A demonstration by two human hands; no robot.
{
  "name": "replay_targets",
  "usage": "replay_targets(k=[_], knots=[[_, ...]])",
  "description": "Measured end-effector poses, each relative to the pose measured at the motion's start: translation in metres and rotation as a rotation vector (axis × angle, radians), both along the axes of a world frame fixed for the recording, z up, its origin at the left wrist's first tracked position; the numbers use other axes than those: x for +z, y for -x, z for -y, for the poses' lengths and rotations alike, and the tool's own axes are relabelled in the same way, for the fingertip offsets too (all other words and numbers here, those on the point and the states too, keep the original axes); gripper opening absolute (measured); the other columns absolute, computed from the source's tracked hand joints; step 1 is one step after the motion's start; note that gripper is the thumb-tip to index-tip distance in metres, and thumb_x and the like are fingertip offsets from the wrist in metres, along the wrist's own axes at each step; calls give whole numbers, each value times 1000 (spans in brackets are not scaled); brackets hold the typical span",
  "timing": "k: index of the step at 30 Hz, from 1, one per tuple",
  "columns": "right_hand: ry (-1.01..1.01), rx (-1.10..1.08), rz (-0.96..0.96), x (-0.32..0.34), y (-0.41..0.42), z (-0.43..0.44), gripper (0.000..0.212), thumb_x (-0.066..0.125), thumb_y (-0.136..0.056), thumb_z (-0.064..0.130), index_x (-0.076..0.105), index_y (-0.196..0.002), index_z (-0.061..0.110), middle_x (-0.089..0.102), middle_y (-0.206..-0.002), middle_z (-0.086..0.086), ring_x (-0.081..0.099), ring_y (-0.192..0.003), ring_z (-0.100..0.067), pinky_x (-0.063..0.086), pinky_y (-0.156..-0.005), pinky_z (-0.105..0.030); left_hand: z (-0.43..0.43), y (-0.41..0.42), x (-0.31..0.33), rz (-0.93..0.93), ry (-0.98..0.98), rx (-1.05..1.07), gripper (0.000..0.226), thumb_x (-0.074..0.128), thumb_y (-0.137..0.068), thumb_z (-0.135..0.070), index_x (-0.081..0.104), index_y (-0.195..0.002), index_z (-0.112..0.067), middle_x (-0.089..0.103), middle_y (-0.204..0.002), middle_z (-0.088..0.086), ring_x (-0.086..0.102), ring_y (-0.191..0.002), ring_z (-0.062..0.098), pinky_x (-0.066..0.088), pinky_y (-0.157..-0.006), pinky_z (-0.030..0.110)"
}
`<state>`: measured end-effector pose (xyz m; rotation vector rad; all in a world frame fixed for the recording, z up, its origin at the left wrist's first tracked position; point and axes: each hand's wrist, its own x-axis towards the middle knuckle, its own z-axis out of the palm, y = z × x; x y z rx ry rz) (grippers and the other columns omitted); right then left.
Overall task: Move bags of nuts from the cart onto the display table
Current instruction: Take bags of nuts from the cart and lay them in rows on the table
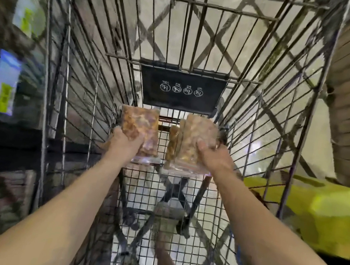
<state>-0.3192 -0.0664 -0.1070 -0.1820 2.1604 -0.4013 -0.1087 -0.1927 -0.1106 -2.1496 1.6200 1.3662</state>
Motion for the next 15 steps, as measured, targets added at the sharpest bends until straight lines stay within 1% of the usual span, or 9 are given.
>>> replay_targets(k=[2,4,6,8,11,12,13,14,15], knots=[[8,-27,23,-13,2,4,65,68,-95,61,58,-136,11,67,-121,-10,63,-111,-31,46,-93,-31,5,2,-11,74,34,-9,83,66,-80,-72,49,-139,-16,58,-133,12,59,-123,39,54,-102,53],[38,-72,76,-24,5,6,69,79,-86,60,60,-131,12,70,-116,-3,66,-105,-22,51,-98,-31,8,4,-17,138,47,-32,79,72,-83,-66,50,-139,-16,49,-139,14,51,-129,41,51,-104,56],[79,-158,161,-37,8,7,74,89,-76,56,65,-131,11,77,-113,-3,75,-101,-23,60,-100,-38,9,6,-19,165,54,-49,77,75,-86,-61,49,-141,-14,46,-141,14,47,-133,42,49,-105,55],[104,-185,222,-43,13,7,62,91,-78,47,69,-125,13,78,-102,-1,76,-94,-21,62,-97,-37,10,7,-25,171,46,-47,79,78,-86,-57,46,-143,-12,47,-142,15,50,-131,40,50,-105,53],[118,-211,271,-46,18,9,63,93,-74,50,72,-120,12,78,-96,-1,77,-82,-17,64,-83,-31,14,8,-32,157,13,-4,84,84,-82,-52,46,-143,-10,53,-141,15,54,-130,37,51,-104,52],[124,-221,280,-46,19,9,61,93,-73,52,74,-116,12,79,-93,-2,78,-74,-15,64,-70,-25,15,8,-33,132,-7,29,84,87,-79,-51,47,-140,-10,58,-137,14,58,-124,35,53,-99,49],[136,-233,287,-45,19,10,56,93,-75,51,75,-111,12,79,-89,-2,76,-64,-11,59,-56,-19,16,7,-35,102,-35,71,82,90,-76,-49,49,-137,-11,62,-131,12,62,-117,32,55,-93,45],[140,-242,298,-45,19,11,52,92,-76,50,76,-108,12,78,-86,-2,74,-60,-11,52,-48,-17,16,7,-35,72,-50,99,79,92,-74,-47,51,-133,-13,65,-126,10,64,-112,30,56,-90,44],[147,-258,322,-44,18,12,53,92,-76,50,75,-109,12,79,-89,-3,74,-64,-13,51,-48,-18,18,7,-37,50,-67,122,77,94,-72,-45,53,-129,-13,67,-122,9,66,-109,30,56,-91,44]])
